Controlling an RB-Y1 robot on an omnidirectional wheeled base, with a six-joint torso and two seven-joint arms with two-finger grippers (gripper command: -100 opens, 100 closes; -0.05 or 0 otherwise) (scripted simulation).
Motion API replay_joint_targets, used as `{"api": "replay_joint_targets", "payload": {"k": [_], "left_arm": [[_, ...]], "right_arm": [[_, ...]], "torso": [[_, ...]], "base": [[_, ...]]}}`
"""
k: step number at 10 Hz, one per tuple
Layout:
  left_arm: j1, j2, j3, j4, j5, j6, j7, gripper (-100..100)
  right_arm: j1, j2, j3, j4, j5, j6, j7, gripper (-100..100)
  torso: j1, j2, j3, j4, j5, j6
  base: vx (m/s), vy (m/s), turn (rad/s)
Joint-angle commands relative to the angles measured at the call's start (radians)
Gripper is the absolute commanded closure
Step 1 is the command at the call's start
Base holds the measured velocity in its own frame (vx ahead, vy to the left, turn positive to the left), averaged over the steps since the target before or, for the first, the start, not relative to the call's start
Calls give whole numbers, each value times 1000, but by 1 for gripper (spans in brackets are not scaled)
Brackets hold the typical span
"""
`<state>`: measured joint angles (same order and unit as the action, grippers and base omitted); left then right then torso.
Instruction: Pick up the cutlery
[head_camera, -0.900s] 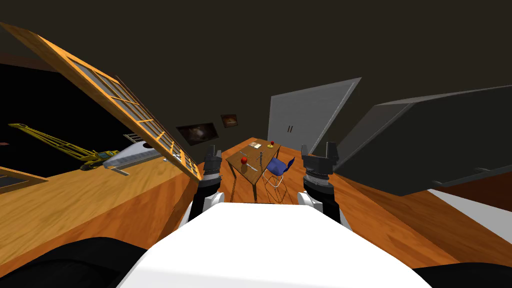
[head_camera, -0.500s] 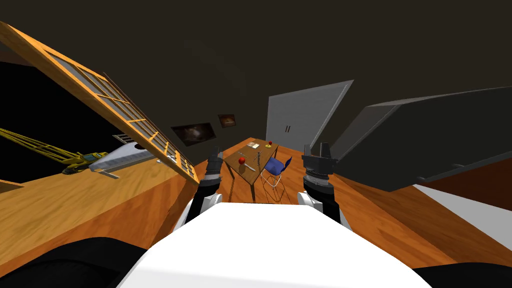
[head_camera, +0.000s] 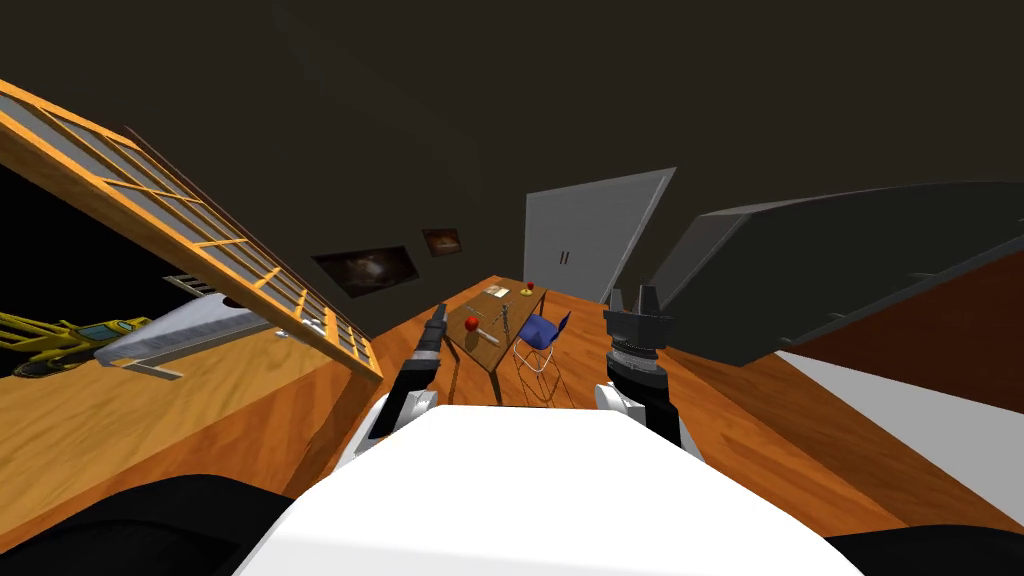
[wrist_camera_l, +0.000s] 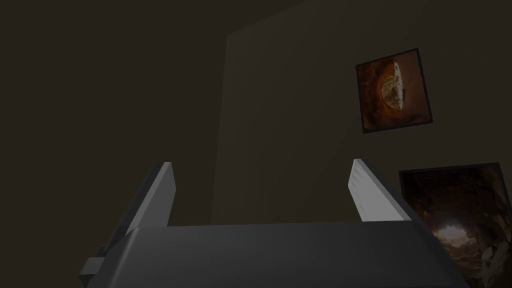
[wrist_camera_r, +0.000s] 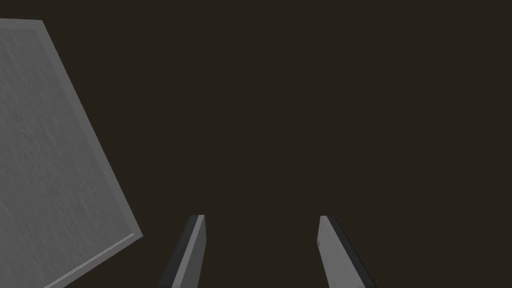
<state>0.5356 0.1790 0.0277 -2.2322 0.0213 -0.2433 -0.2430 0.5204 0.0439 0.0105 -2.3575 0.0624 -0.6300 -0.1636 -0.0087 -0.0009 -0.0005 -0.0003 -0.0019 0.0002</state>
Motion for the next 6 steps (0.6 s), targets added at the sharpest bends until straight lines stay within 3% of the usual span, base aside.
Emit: {"api": "replay_joint_targets", "payload": {"k": [1,2,3,6], "left_arm": [[-10,26,18,50,13,50,-29,-100],[-19,40,30,86,21,77,-47,-100],[-19,40,30,86,21,88,-47,-100],[-41,66,55,167,38,162,-85,-100]], "right_arm": [[0,0,0,0,0,0,0,0],[0,0,0,0,0,0,0,0],[0,0,0,0,0,0,0,0],[0,0,0,0,0,0,0,0]], "torso": [[0,0,0,0,0,0],[-1,0,0,0,0,0],[-1,-2,-1,0,0,0],[5,0,0,0,1,0]], "base": [[16,-149,-158],[50,-158,-157],[45,-92,-50],[21,-63,-83]]}}
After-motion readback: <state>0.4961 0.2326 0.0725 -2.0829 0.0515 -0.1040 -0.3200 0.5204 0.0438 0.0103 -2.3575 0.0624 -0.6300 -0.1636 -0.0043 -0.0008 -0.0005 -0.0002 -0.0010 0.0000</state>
